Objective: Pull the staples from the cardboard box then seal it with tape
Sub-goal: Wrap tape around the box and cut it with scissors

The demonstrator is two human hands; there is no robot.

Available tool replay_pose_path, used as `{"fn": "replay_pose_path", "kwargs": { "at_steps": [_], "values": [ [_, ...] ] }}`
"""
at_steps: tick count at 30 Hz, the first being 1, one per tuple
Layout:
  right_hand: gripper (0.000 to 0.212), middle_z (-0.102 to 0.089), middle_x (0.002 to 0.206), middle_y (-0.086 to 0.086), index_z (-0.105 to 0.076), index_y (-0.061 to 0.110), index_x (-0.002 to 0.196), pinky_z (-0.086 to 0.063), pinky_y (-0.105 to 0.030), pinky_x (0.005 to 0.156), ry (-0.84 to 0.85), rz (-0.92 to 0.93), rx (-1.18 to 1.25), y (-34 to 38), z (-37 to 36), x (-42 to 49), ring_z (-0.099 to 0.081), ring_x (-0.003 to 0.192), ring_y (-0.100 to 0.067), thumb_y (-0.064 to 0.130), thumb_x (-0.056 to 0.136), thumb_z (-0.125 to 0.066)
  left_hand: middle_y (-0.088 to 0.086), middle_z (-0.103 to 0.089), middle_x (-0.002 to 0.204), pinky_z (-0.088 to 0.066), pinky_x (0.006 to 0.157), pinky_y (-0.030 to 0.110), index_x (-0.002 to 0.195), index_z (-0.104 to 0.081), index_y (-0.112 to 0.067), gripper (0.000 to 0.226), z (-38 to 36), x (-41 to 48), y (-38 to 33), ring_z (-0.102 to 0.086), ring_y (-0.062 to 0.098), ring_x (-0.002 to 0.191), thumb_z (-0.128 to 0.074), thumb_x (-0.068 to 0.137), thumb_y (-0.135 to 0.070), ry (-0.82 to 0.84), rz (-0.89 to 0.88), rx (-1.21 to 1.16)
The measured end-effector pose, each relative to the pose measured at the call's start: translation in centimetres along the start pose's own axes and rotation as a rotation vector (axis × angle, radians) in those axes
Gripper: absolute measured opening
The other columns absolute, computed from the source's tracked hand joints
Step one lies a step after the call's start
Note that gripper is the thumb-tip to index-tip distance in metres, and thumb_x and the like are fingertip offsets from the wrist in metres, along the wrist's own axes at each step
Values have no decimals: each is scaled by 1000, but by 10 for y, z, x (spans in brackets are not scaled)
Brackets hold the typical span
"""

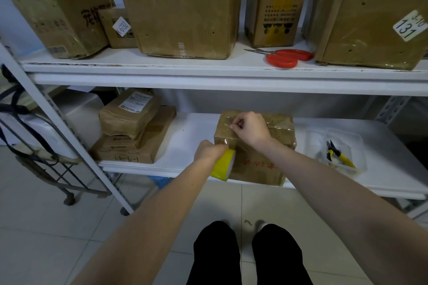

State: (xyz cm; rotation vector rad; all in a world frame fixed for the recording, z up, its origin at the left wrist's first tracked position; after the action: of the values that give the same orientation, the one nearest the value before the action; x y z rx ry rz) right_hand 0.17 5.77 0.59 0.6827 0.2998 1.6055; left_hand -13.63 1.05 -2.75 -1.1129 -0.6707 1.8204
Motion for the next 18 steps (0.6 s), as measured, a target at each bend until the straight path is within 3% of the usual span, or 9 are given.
{"fn": "replay_pose_path", "kwargs": {
  "at_steps": [1, 3, 5, 7, 13, 16, 18],
  "values": [
    [10, -73, 83, -3, -74, 12, 83, -46, -22, 70, -2, -2, -1, -1, 0, 0, -66, 82, -19, 21, 85, -69, 13, -58, 114, -50, 86, 38, 98, -46, -12, 34, 1, -2, -1, -59, 32, 103, -66, 82, -34, -43, -20, 53],
    [10, -73, 84, -4, -74, 12, 84, -47, -23, 71, -4, 0, -19, -1, 0, 0, -66, 83, -20, 21, 85, -69, 10, -48, 124, -43, 89, 40, 115, -43, -16, 39, 6, -9, -7, -53, 33, 112, -62, 83, -30, -219, -156, 199],
    [11, -73, 86, -5, -75, 12, 87, -49, -27, 75, -4, 15, -52, 0, -1, 0, -66, 87, -24, 20, 84, -68, 6, -39, 133, -38, 97, 41, 125, -47, -25, 44, 9, -19, -20, -44, 30, 122, -57, 83, -17, -377, -461, 400],
    [13, -73, 89, -6, -75, 13, 90, -50, -30, 77, 6, 26, -87, 1, -1, 1, -65, 90, -27, 22, 84, -67, 2, -35, 140, -32, 103, 39, 118, -61, -32, 42, 5, -24, -26, -33, 27, 130, -54, 82, -10, -367, -657, 612],
    [27, -66, 100, -11, -69, 11, 94, -47, -30, 71, 62, 134, -397, 11, 4, 3, -63, 97, -32, 37, 88, -61, -2, -43, 142, -24, 110, 46, 111, -69, -36, 36, 11, -22, -31, -29, 23, 134, -54, 89, -13, -301, -653, 751],
    [62, -42, 134, -15, -56, 4, 120, -49, -39, 88, 64, 50, -444, 11, 16, 9, -54, 112, -35, 48, 80, -70, -2, -44, 142, -23, 111, 48, 111, -70, -34, 35, 13, -24, -34, -28, 23, 135, -54, 89, -12, -260, -632, 744],
    [70, -40, 135, -13, -48, 4, 129, -49, -42, 89, 63, 31, -499, 9, 28, 12, -53, 115, -34, 47, 79, -72, -1, -43, 144, -22, 112, 48, 112, -70, -32, 34, 12, -27, -34, -27, 23, 137, -54, 89, -11, -241, -616, 725]
  ]
}}
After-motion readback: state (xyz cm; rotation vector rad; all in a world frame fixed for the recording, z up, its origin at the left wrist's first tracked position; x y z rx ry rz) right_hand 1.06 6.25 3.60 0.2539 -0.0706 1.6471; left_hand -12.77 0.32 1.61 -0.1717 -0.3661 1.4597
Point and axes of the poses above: each hand's wrist, its own x-axis towards the middle knuckle, its own z-axis out of the back of the hand, y = z × x, the point moved 4 cm from there along x, towards the middle knuckle
